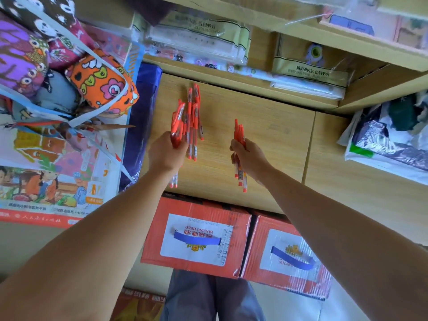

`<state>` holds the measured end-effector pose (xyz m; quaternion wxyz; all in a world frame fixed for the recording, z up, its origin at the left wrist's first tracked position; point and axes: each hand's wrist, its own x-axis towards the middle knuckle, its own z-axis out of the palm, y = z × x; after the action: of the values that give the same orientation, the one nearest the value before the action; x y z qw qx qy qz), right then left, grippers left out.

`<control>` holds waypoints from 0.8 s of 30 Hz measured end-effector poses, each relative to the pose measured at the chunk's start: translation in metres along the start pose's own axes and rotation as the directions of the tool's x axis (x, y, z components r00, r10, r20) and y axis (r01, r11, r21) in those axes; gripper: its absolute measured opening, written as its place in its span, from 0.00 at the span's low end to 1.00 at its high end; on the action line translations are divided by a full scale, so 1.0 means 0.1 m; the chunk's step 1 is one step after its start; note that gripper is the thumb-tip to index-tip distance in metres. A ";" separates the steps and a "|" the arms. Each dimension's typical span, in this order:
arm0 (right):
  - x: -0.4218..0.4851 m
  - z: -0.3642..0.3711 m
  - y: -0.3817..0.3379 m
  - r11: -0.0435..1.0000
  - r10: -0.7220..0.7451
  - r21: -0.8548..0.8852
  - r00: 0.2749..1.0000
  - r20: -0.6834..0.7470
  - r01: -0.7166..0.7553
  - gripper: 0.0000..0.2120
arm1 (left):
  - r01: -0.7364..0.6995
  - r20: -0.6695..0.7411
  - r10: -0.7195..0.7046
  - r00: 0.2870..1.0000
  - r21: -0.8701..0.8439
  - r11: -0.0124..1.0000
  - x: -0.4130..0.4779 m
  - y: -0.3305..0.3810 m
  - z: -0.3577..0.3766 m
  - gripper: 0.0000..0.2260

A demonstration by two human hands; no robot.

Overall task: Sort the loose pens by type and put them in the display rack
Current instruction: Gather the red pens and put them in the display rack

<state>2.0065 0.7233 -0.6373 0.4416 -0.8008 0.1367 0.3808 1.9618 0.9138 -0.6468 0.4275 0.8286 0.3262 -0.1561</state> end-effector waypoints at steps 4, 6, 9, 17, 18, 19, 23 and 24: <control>-0.32 -0.20 0.02 0.998 -0.023 0.057 1.000 0.006 0.023 0.13 | 0.110 0.150 -0.059 0.987 -0.354 0.929 -0.32 0.23 0.04 0.06; -0.53 -0.33 0.02 0.992 -0.006 0.126 1.000 0.003 0.006 0.13 | 0.103 0.204 -0.026 0.979 -0.376 0.921 -0.57 0.41 0.05 0.08; -0.90 -0.55 0.04 0.981 -0.007 0.196 1.000 -0.003 0.007 0.12 | 0.059 0.279 0.037 0.960 -0.327 0.943 -0.94 0.65 0.05 0.08; -1.87 -1.17 0.24 0.931 -0.017 0.360 0.993 -0.120 0.059 0.08 | 0.043 0.447 0.064 0.892 -0.226 0.973 -1.88 1.38 0.11 0.09; -2.00 -1.25 0.27 0.912 -0.001 0.405 0.988 -0.153 0.064 0.10 | 0.026 0.461 0.069 0.885 -0.199 0.980 -2.01 1.48 0.12 0.09; -2.13 -1.32 0.30 0.889 0.012 0.452 0.982 -0.187 0.075 0.11 | 0.003 0.476 0.079 0.876 -0.170 0.985 -2.13 1.58 0.14 0.09; -2.63 -1.67 0.51 0.855 0.069 0.506 0.939 -0.337 0.118 0.15 | -0.089 0.539 0.135 0.832 -0.112 0.990 -2.70 2.01 0.34 0.08; -2.75 -1.78 0.59 0.866 0.086 0.487 0.928 -0.362 0.110 0.16 | -0.109 0.557 0.147 0.817 -0.100 0.989 -2.85 2.12 0.43 0.08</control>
<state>1.8761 0.5130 -0.4148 0.6016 -0.7176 0.3066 0.1709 1.8954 0.6740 -0.3900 0.5403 0.7515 0.1342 -0.3539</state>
